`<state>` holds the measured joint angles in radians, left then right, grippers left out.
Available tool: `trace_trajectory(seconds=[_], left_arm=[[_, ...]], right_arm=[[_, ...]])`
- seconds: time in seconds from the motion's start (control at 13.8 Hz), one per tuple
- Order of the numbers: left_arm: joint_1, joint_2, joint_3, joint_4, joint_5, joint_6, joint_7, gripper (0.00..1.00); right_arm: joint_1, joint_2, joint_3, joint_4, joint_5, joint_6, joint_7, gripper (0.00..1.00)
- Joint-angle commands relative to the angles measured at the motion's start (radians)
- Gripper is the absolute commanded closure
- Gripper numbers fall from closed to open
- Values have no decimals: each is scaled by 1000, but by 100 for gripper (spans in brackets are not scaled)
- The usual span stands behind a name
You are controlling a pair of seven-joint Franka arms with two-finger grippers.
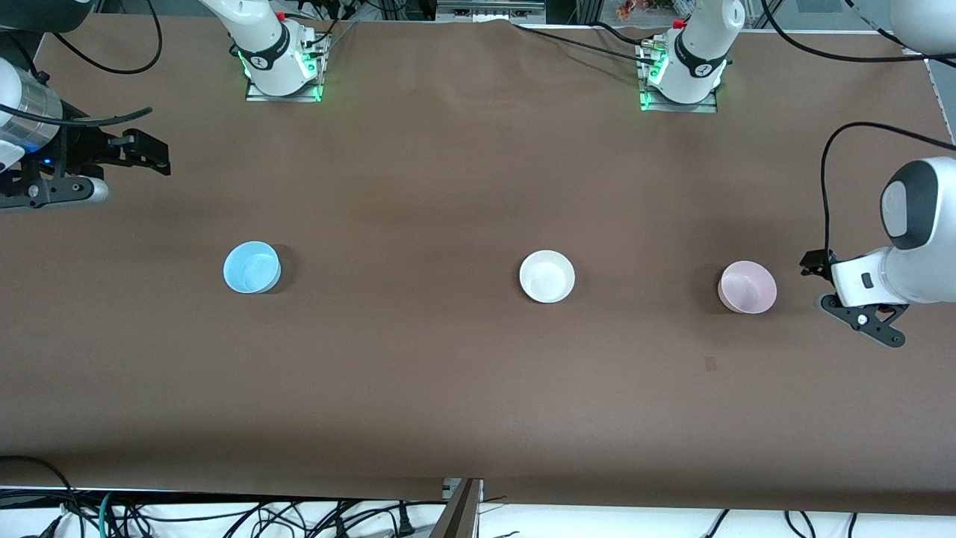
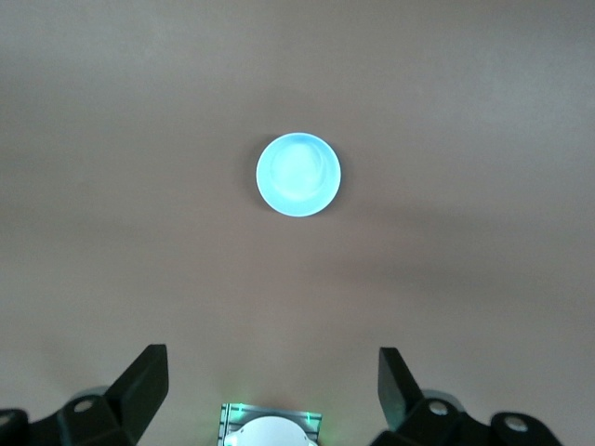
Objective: Stack pink and blue bowls on white bowl
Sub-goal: 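Move the left gripper down over the pink bowl rim, then close the left gripper on the pink bowl rim and lift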
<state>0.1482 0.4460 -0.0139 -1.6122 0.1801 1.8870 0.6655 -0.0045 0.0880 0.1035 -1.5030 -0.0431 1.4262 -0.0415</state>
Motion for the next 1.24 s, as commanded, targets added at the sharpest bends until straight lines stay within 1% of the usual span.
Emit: trace_trajectory(seconds=[0.0, 0.15, 0.29, 0.36, 0.51, 0.58, 0.65, 0.73, 0.87, 0.94, 1.16], left_arm=[[43, -23, -12, -156, 12, 197, 62, 0], [47, -23, -14, -253, 10, 341, 60, 0], [47, -1, -14, -329, -57, 484, 46, 0], [47, 22, -12, -340, -94, 509, 46, 0], [48, 57, -14, -339, -151, 514, 46, 0], [50, 66, -14, -339, -157, 515, 46, 9], [50, 69, -12, -341, -157, 514, 48, 31], [51, 69, -12, -341, -157, 512, 58, 57], [51, 69, -12, -341, -157, 509, 62, 87], [53, 69, -12, -339, -157, 509, 62, 100], [56, 72, -12, -333, -157, 509, 63, 100]], right_arm=[[6, 15, 2, 13, 14, 11, 11, 0], [3, 16, 1, 13, 25, 10, 12, 0], [6, 19, 1, 13, 22, 2, 9, 0], [3, 19, 1, 13, 22, 2, 2, 0], [3, 19, 1, 13, 20, 2, -3, 0], [6, 21, 1, 13, 17, 8, -3, 0], [3, 24, 1, 13, 14, 10, -3, 0], [3, 27, 1, 13, 12, 10, -3, 0], [3, 30, 1, 15, 14, 14, -3, 0], [3, 35, 1, 15, 14, 14, -3, 0], [3, 36, 1, 15, 15, 13, -3, 0]])
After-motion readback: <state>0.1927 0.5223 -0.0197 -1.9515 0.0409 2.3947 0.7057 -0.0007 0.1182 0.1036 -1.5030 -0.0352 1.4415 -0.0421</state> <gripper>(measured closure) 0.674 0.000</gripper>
